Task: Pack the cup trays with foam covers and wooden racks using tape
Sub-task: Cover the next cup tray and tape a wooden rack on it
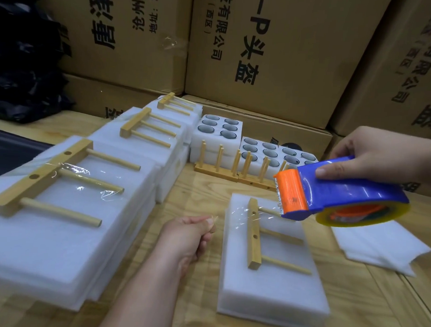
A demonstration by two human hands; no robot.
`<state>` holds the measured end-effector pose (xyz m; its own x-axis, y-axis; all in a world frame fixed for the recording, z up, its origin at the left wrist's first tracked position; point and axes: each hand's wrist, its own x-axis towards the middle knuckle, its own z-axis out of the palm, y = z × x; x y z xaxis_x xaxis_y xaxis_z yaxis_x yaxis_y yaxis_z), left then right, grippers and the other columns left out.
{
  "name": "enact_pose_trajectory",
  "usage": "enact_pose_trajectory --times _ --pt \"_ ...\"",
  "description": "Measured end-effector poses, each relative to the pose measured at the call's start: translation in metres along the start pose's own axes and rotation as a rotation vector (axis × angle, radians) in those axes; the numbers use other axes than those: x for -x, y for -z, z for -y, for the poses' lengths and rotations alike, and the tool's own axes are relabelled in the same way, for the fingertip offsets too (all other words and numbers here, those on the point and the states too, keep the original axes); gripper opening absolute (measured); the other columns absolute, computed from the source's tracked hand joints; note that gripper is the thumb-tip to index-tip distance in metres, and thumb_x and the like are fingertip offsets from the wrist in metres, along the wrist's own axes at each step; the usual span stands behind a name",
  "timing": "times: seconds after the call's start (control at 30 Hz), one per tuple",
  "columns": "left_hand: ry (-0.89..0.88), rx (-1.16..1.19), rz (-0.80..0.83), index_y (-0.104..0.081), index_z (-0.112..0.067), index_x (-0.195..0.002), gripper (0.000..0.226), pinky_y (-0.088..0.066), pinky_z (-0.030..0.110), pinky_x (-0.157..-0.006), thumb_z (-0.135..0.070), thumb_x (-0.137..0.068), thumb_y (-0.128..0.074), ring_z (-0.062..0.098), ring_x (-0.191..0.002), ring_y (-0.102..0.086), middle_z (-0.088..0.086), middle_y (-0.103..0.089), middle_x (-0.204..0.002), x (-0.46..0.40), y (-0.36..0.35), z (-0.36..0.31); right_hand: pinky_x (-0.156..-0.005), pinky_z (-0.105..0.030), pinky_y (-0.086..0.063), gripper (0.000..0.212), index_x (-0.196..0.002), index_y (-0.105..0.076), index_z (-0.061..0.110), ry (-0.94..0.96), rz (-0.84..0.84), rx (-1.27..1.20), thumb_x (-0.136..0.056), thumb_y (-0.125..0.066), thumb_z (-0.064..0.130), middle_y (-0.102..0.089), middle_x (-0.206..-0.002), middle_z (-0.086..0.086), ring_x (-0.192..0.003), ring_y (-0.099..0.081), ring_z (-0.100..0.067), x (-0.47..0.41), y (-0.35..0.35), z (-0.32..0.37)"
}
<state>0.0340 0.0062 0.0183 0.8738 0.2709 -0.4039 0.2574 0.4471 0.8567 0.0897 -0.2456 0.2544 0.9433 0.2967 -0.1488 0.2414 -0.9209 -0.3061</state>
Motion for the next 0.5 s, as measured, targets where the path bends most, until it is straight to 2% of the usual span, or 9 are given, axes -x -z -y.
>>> enact_pose_trajectory --times 0.17,0.33,0.4,0.5 --pt "-0.069 -0.16 -0.038 -0.071 -0.008 -0.094 0.003 -0.041 0.017 -0.039 -0.009 -0.091 -0.071 0.007 -0.042 -0.053 0.004 -0.07 -0.062 -0.001 -0.001 0.009 -0.056 -0.027 -0.056 0.068 -0.084 -0.078 0.021 0.017 0.028 0.047 -0.052 -0.068 0.081 -0.077 -0.074 0.004 -0.065 -0.075 -0.014 -0.004 -0.002 -0.001" --pt "-0.143 -0.345 -0.05 -0.073 -0.016 -0.083 0.007 -0.041 0.019 -0.039 -0.017 -0.089 -0.072 0.011 -0.038 -0.051 0.0 -0.064 -0.05 0.002 -0.003 0.014 -0.056 -0.026 -0.054 0.067 -0.086 -0.077 0.019 0.018 0.034 0.043 -0.055 -0.068 0.078 -0.077 -0.074 0.003 -0.065 -0.075 -0.014 -0.006 -0.004 -0.003" --pt "-0.171 -0.432 -0.058 -0.073 -0.019 -0.08 0.01 -0.044 0.021 -0.041 -0.022 -0.089 -0.071 0.013 -0.039 -0.054 0.0 -0.066 -0.051 0.003 -0.005 0.016 -0.055 -0.025 -0.053 0.066 -0.084 -0.077 0.019 0.028 0.036 0.036 -0.056 -0.068 0.078 -0.077 -0.073 0.003 -0.064 -0.075 -0.014 -0.007 -0.004 -0.004" --pt "-0.203 -0.549 -0.062 -0.073 -0.022 -0.073 0.017 -0.055 0.028 -0.052 -0.029 -0.088 -0.067 0.015 -0.044 -0.061 -0.001 -0.071 -0.057 0.006 -0.009 0.017 -0.054 -0.025 -0.053 0.065 -0.085 -0.077 0.019 0.029 0.041 0.019 -0.056 -0.069 0.077 -0.077 -0.074 0.003 -0.065 -0.075 -0.015 -0.007 -0.004 -0.005"
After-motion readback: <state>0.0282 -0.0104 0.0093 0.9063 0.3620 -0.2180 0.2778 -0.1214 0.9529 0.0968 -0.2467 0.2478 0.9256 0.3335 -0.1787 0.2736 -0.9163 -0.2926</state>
